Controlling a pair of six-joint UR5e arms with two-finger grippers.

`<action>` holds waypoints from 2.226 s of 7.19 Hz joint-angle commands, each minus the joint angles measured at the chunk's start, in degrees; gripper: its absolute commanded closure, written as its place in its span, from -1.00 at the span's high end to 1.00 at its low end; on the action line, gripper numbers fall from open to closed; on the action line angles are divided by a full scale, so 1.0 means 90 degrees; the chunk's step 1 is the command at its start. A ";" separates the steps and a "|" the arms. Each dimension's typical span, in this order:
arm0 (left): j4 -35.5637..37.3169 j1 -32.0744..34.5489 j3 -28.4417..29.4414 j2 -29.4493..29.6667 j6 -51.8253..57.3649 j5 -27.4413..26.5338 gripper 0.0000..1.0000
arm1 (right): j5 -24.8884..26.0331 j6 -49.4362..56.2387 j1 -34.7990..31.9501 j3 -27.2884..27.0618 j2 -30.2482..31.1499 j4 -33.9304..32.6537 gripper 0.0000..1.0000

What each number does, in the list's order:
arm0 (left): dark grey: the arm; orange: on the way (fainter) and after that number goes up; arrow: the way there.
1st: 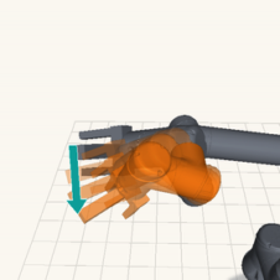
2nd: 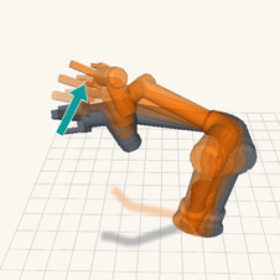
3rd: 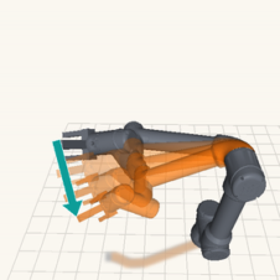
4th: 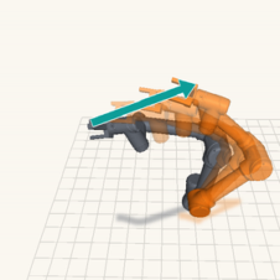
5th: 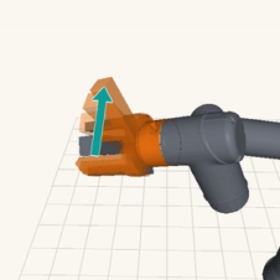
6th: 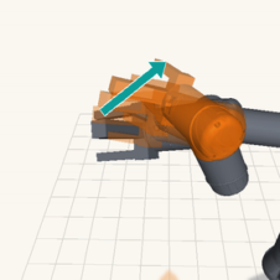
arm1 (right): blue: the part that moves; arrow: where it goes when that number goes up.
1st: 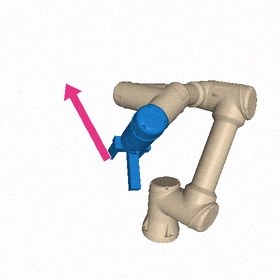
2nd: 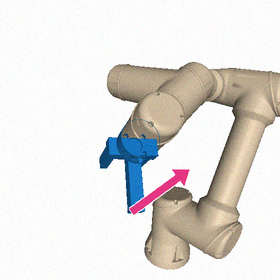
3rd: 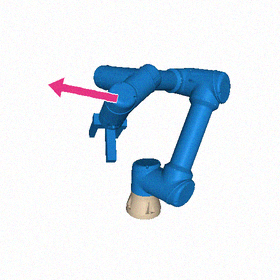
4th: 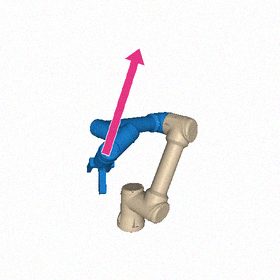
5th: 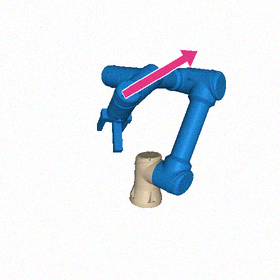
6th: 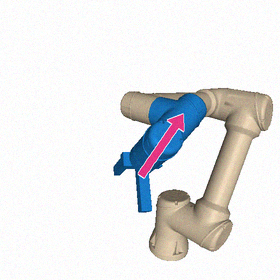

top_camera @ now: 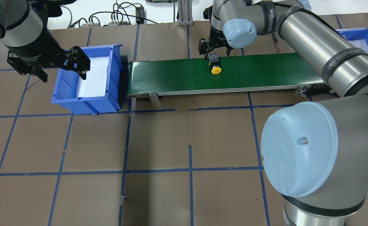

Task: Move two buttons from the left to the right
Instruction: 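Lower the right gripper and grasp the yellow-capped button on the belt, then carry the yellow-capped button to the right blue bin and release it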

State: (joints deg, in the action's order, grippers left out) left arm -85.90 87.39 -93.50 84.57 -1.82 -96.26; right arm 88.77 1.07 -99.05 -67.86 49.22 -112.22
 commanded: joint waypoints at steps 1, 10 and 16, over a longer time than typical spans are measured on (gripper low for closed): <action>0.0003 0.0016 -0.0021 -0.0002 -0.0003 -0.0008 1.00 | 0.0010 0.0115 0.0010 0.0011 -0.0068 -0.0061 0.09; 0.0062 0.0016 0.0018 -0.0002 0.0007 0.0060 1.00 | 0.0166 0.4163 0.2369 0.0059 0.0624 0.1082 -0.85; 0.0062 0.0017 -0.0021 0.0027 -0.0003 0.0070 1.00 | 0.0596 0.6775 0.4462 0.0693 0.0743 0.1590 -0.85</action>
State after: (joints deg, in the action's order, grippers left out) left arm -85.34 87.54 -93.67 84.72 -1.85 -95.65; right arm 94.33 59.46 -61.29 -63.05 56.61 -98.04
